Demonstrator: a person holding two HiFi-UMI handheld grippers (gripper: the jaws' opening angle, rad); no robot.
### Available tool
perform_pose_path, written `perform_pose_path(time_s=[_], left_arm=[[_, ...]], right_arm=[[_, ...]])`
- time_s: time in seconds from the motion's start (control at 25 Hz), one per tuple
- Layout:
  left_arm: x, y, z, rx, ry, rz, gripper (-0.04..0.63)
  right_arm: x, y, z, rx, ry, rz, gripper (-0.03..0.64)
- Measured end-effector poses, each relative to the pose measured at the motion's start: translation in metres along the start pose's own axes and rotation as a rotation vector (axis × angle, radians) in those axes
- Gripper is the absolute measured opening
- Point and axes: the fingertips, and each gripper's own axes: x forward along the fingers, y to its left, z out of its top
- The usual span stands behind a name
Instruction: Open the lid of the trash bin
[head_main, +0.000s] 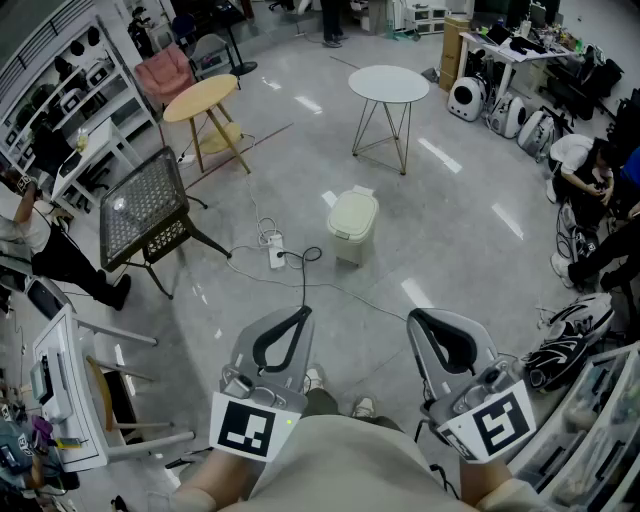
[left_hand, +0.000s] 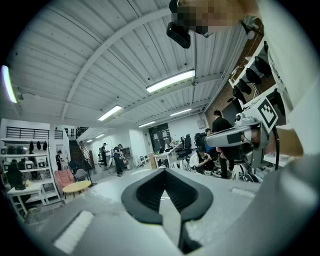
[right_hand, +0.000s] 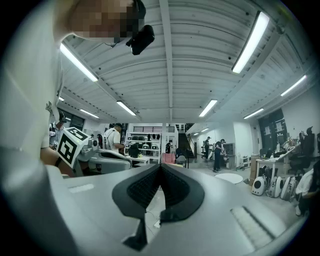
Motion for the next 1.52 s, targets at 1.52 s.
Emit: perform_pose_path(time_s=[1.52], left_arm=[[0.087, 0.081, 0.002, 0.067, -0.059, -0.001, 0.002]], right_arm=[[0.092, -0.075, -0.021, 0.024, 0.015, -0.060, 0.003]])
